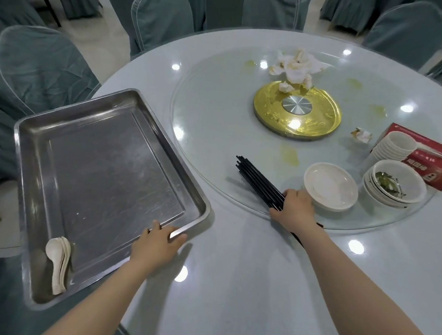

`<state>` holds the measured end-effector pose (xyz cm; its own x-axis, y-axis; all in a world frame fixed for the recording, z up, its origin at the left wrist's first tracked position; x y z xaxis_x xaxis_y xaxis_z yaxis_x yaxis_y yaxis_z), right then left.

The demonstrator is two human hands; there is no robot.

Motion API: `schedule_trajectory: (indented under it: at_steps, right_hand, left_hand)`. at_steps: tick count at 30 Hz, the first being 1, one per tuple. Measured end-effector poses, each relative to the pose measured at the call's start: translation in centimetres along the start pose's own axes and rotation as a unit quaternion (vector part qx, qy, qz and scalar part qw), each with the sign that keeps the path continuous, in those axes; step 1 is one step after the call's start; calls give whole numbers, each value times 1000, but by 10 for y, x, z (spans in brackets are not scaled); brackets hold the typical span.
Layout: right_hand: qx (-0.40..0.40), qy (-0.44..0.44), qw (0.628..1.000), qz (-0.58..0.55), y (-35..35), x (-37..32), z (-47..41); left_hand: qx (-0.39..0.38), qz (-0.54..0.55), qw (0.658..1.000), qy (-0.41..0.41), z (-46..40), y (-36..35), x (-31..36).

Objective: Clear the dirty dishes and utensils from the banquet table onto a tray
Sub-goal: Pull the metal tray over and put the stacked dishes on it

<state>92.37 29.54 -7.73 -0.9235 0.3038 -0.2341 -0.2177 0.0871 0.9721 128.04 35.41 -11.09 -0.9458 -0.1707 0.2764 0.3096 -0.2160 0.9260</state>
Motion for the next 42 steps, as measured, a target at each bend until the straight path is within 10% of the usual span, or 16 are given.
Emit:
schedule_trajectory:
  at_steps: [11,26,33,42]
  right_hand:
    - [27,131,988,77,-6,-36,30]
    - [-37,56,991,-114,0,-96,51]
    - [-127,34,955,-266,-6,-204,49]
    - [-176,86,978,-70,-58,-288,23]
  left_hand:
    - [-28,6,999,-27,2,4,1]
    - [14,166,985,-39,17,26,-6]
    - [81,372,921,86,13,56,-62]
    - [121,443,870,181,16,76,-139]
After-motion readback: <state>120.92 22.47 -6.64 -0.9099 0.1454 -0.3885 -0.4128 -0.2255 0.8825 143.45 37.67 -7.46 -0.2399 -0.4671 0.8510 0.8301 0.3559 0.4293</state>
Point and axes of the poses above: each hand's wrist, its own z-axis away from the middle knuckle, its own y-axis out of the back of the hand, x = y × z, the point moved 7 cm from there along -z, towards the middle knuckle, and after that the axes turned 15 degrees about x, right-handed, at the moved point
